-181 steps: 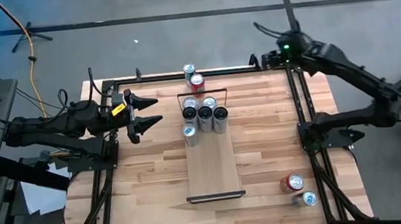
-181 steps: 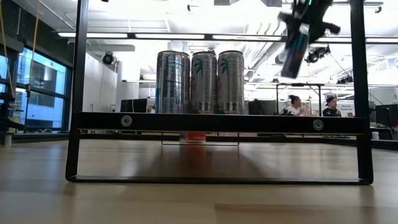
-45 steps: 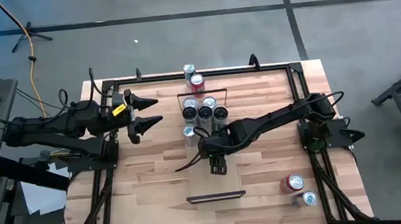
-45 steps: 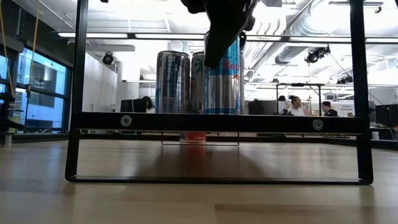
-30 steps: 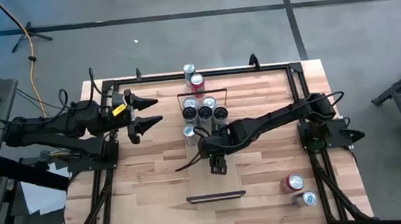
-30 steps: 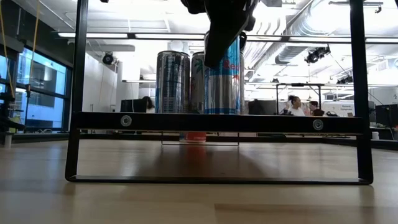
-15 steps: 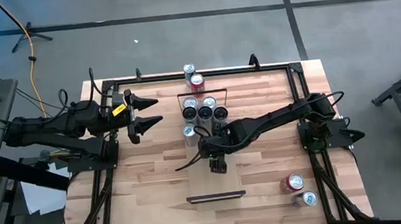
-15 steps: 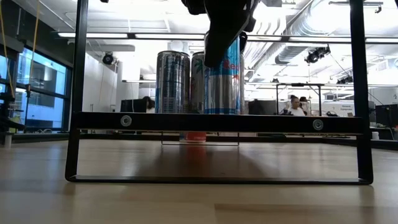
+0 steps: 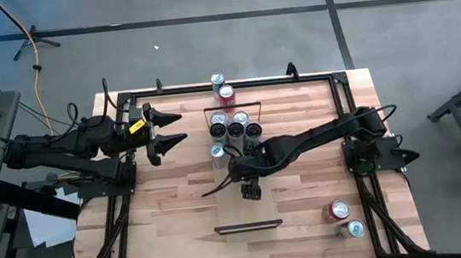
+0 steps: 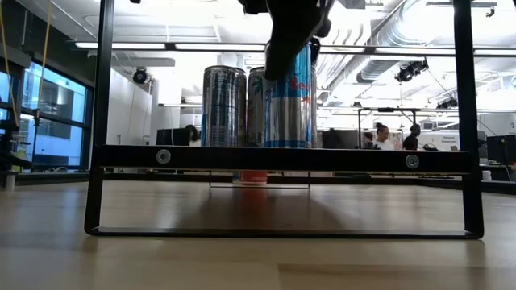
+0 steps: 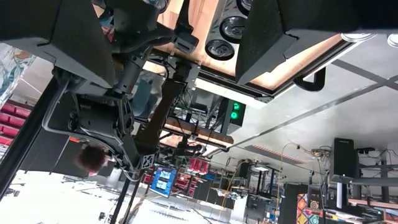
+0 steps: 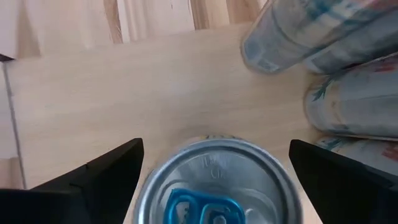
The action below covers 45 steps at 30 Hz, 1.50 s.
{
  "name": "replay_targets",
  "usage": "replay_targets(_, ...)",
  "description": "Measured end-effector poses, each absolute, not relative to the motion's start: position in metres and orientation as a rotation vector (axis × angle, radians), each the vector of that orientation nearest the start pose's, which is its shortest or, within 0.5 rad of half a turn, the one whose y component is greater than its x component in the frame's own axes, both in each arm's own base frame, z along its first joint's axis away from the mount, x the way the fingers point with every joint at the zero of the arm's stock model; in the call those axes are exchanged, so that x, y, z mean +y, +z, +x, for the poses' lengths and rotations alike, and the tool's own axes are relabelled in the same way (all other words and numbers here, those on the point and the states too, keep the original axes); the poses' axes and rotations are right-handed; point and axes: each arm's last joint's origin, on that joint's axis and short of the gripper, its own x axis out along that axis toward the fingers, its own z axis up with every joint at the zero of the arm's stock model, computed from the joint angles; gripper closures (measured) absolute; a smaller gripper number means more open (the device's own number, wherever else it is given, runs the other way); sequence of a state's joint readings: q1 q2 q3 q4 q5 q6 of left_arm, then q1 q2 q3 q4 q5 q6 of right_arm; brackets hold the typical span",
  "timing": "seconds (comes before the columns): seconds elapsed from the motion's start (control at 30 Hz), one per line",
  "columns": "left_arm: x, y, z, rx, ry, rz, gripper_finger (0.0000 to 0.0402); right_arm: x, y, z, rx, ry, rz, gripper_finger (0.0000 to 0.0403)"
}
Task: Place canned beverage on shelf
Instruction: Put the top right blue soda can on the shelf aligned with the other blue soda can
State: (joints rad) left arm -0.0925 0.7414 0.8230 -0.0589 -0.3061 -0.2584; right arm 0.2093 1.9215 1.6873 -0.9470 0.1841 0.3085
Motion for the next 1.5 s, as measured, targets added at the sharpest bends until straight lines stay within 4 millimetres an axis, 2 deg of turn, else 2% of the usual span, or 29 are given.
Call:
replay_targets(0.23, -0.006, 0.363, 0.160, -0.046, 0.210, -0.261, 0.0108, 0.075, 0.291, 0.380, 1.072, -0.145, 0.063, 0.0015)
replay_targets(0.47, -0.006, 0.363, 0.160, -0.045, 0.210, -0.261, 0.0108, 0.070, 0.333, 0.356, 0.958, -0.125, 0.090, 0.0015)
replay_targets(0.77, -0.006, 0.363, 0.160, -0.046, 0.210, -0.261, 0.0108, 0.058, 0.397, 0.304, 0.763, -0.115, 0.129, 0.0015)
replay_targets(0.93, -0.006, 0.363, 0.160, -0.046, 0.210, -0.261, 0.0108, 0.050, 0.422, 0.275, 0.677, -0.144, 0.108, 0.0015)
replay_targets(1.1, -0.006, 0.363, 0.160, -0.046, 0.210, -0.261, 0.0108, 0.045, 0.437, 0.258, 0.614, -0.124, 0.073, 0.0015)
replay_targets(1.5, -0.006, 0.363, 0.160, -0.047, 0.210, -0.261, 0.0108, 0.046, 0.443, 0.258, 0.555, -0.131, 0.145, 0.0015)
